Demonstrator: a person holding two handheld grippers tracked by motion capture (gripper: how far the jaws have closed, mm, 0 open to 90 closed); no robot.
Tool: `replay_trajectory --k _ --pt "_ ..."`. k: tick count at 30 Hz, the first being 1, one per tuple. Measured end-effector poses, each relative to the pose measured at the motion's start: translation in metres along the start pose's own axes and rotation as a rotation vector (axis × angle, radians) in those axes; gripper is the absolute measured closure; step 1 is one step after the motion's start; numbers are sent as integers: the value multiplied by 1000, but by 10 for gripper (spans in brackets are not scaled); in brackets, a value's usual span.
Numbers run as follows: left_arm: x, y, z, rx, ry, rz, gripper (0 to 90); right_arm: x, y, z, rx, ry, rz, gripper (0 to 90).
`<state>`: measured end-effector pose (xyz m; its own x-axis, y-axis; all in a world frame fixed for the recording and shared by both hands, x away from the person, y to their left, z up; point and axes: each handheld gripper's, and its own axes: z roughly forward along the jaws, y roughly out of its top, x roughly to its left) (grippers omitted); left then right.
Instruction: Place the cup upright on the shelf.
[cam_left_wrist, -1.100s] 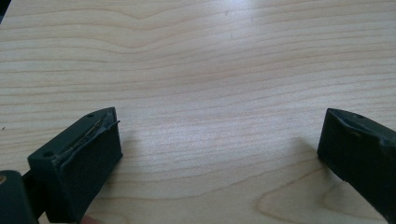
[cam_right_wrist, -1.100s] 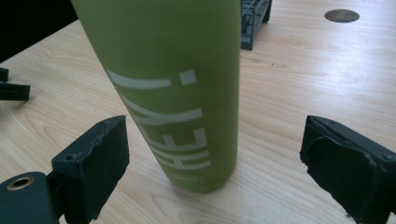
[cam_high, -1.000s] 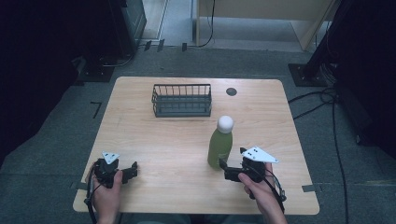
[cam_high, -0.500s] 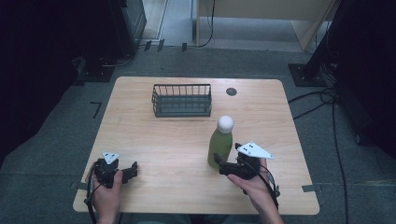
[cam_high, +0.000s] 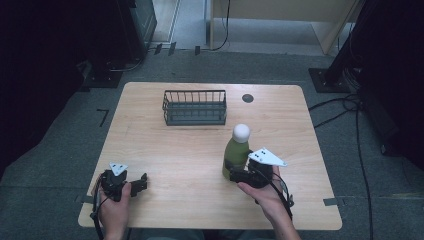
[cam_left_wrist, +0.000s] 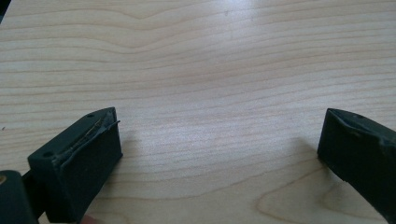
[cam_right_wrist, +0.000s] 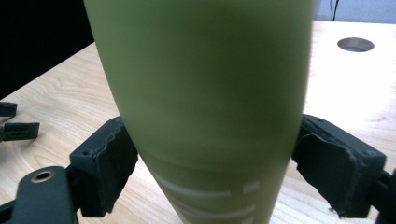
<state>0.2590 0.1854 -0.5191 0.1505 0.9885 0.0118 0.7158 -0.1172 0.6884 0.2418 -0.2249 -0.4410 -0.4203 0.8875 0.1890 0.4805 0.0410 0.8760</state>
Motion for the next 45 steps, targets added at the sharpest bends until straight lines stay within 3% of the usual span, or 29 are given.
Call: replay_trajectory --k 17,33,45 --pt "0 0 0 0 0 1 0 4 7 9 -30 -20 22 162" --pt "0 0 0 1 0 1 0 9 8 12 -51 -77 16 189" --pt "0 0 0 3 0 3 0 9 16 17 -40 -68 31 198"
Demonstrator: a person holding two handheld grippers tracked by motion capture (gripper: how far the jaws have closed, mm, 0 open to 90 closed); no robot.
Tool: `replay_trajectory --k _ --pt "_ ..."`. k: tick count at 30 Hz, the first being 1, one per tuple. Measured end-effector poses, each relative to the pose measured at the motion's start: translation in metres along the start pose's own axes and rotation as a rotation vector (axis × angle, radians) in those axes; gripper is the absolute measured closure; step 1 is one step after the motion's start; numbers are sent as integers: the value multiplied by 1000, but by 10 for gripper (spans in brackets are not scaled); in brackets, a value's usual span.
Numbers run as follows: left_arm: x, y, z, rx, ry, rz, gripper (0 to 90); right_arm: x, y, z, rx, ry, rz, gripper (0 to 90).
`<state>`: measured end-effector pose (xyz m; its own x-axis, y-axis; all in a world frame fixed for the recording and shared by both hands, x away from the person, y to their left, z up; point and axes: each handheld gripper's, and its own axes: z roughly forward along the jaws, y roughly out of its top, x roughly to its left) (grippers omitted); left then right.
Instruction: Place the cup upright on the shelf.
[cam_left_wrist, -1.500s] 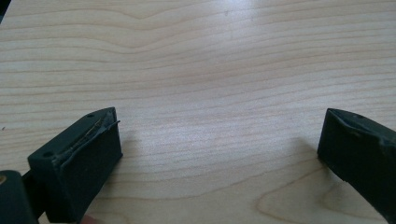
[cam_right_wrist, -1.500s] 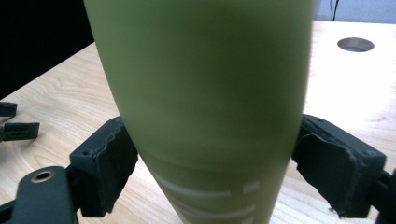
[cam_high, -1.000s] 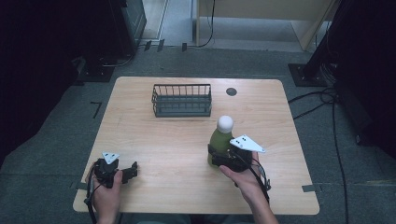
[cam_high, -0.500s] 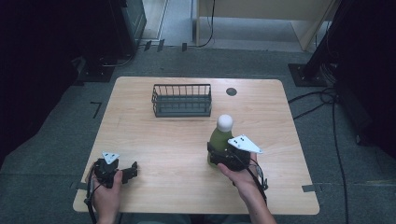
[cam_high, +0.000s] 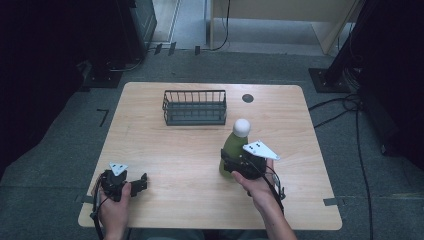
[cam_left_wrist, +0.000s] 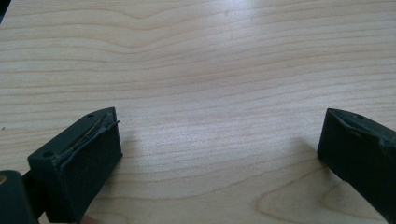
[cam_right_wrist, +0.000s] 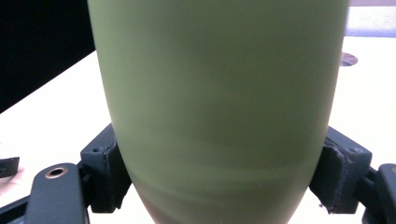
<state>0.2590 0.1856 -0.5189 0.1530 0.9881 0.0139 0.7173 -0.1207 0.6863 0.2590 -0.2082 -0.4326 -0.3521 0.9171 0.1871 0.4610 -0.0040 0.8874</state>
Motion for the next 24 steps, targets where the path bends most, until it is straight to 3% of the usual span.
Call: replay_trajectory --k 24 --pt "0 0 0 -3 -1 -6 0 18 37 18 -27 34 -32 202"
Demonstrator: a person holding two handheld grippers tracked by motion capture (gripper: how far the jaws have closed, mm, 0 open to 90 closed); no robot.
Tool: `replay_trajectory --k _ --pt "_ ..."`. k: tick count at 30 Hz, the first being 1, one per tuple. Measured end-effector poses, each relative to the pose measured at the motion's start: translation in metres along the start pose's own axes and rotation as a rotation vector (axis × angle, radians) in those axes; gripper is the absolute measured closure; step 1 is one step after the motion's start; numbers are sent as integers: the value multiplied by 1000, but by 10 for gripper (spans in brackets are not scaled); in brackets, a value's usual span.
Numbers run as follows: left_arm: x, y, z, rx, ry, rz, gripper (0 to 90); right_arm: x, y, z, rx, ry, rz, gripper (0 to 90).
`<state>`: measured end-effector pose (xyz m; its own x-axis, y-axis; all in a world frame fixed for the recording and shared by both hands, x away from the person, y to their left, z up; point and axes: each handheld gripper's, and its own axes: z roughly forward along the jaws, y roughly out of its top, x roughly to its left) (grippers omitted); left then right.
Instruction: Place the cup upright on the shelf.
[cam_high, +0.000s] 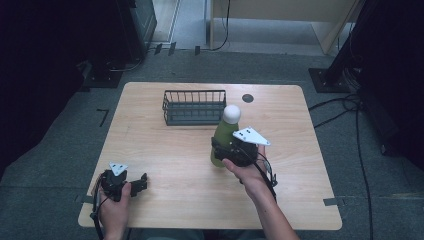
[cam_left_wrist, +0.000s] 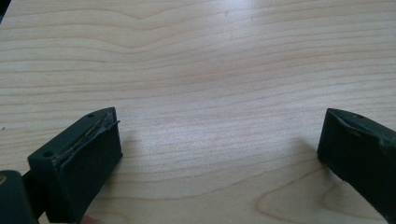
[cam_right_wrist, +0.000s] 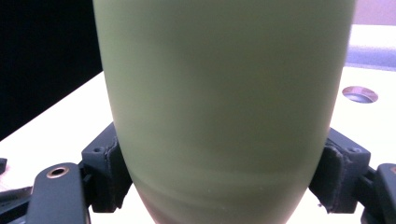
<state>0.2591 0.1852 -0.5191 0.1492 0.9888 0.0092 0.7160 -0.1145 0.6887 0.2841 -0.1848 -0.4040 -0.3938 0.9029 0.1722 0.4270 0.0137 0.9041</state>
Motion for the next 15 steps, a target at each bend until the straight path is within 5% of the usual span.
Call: replay_trajectory --k 15 --pt "0 0 0 0 0 0 0 7 27 15 -20 19 -22 203"
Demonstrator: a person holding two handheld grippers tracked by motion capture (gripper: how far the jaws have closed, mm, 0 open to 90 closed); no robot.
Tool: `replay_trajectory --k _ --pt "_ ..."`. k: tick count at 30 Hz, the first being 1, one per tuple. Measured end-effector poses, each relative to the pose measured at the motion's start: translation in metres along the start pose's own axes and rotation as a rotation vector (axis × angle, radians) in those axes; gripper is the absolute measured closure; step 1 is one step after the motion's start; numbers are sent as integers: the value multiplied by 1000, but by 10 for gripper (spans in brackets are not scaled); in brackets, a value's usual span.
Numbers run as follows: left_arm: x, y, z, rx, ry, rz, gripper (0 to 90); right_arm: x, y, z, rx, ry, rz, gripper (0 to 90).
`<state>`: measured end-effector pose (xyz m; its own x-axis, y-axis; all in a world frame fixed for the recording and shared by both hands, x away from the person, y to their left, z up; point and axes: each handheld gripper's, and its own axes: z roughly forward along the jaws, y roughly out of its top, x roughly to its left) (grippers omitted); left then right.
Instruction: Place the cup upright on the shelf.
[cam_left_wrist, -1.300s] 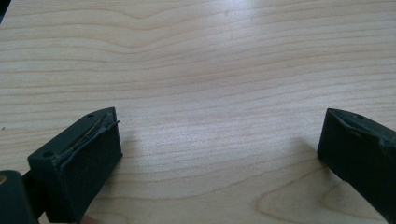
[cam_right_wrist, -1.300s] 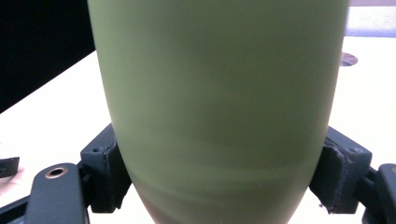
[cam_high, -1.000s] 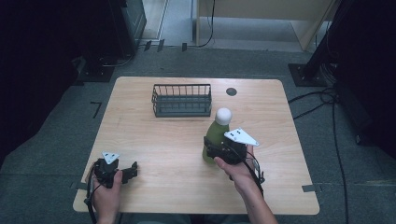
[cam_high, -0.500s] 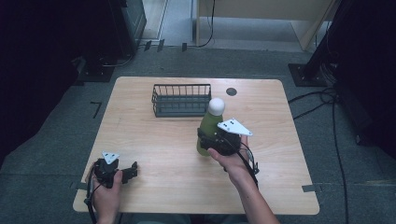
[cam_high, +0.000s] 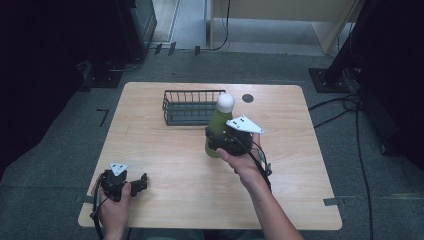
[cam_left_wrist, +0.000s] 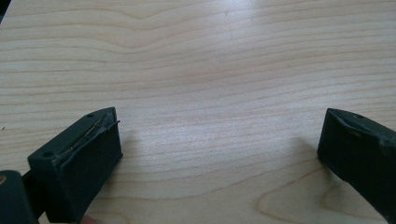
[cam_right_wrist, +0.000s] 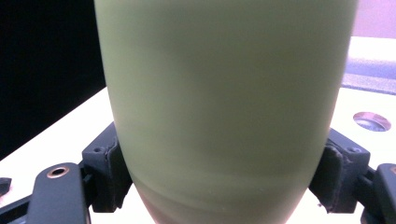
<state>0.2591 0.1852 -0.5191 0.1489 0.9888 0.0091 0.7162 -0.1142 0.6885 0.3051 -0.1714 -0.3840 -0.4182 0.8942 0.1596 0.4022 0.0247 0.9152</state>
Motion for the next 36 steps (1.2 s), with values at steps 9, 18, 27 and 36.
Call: replay_trajectory --k 9,18,27,36 --pt "0 0 0 1 0 0 0 1 15 9 -7 -8 0 204" --pt "0 0 0 0 0 0 0 -2 34 21 -19 -31 1 204" --pt "0 0 0 -1 1 1 0 -3 49 32 -19 -55 -15 204" --pt "0 0 0 0 0 1 0 -7 64 44 -20 -73 -13 204"
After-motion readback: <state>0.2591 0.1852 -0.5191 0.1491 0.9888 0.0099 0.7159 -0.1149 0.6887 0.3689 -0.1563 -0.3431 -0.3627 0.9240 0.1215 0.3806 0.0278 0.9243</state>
